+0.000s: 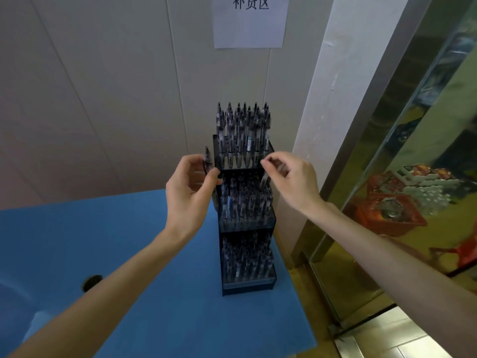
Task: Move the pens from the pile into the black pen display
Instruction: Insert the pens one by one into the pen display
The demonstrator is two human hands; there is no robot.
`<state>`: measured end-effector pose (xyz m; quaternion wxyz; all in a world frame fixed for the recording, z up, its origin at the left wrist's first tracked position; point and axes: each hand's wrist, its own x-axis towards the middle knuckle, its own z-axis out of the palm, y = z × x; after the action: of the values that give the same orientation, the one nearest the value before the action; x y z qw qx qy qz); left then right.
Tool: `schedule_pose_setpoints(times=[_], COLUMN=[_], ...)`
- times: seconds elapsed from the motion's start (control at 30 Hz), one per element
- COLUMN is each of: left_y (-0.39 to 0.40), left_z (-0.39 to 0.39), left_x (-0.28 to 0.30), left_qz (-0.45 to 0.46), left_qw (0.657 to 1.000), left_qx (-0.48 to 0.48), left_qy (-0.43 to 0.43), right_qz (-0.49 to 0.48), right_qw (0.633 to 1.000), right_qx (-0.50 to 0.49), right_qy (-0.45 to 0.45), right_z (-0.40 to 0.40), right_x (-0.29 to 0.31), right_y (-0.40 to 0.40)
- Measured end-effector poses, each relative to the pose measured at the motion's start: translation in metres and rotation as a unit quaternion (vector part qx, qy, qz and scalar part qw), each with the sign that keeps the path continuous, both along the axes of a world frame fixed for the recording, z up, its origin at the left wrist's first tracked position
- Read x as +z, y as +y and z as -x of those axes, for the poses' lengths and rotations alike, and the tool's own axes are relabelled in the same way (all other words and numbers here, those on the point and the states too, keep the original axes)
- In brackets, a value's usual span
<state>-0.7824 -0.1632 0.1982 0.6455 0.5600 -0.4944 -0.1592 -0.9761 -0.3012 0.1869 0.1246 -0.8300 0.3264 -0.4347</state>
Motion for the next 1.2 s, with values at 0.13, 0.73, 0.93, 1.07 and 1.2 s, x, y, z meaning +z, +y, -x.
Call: schedule_pose_setpoints(times=[0.13, 0.73, 0.93, 1.07, 1.2], left_y=[0.006, 0.028, 0.022, 0.020, 0.023], left_z=[0.000, 0.020, 0.043, 0.050, 0.038], left_x=[-0.007, -0.065, -0.077, -0.081, -0.097], left_qz=[-0.012, -0.058, -0.074, -0.073, -0.091], left_qw=[1.000, 0.991, 0.991, 0.990, 0.985], left_qx=[-0.010, -0.061, -0.093, -0.101, -0.074], left_qy=[-0.005, -0.100, -0.069, -0.063, -0.123], right_qz=[0.008, 0.023, -0.158, -0.236, -0.250], right_qw=[0.999, 1.000, 0.983, 0.966, 0.961], right_qx=[-0.004, 0.007, 0.090, 0.059, 0.013], right_qy=[0.036, 0.004, -0.014, -0.082, -0.115], right_z=[-0.003, 0.010, 0.020, 0.040, 0.070], right_x=[-0.006, -0.004, -0.036, -0.040, -0.049], right_y=[0.002, 0.043, 0.081, 0.081, 0.072])
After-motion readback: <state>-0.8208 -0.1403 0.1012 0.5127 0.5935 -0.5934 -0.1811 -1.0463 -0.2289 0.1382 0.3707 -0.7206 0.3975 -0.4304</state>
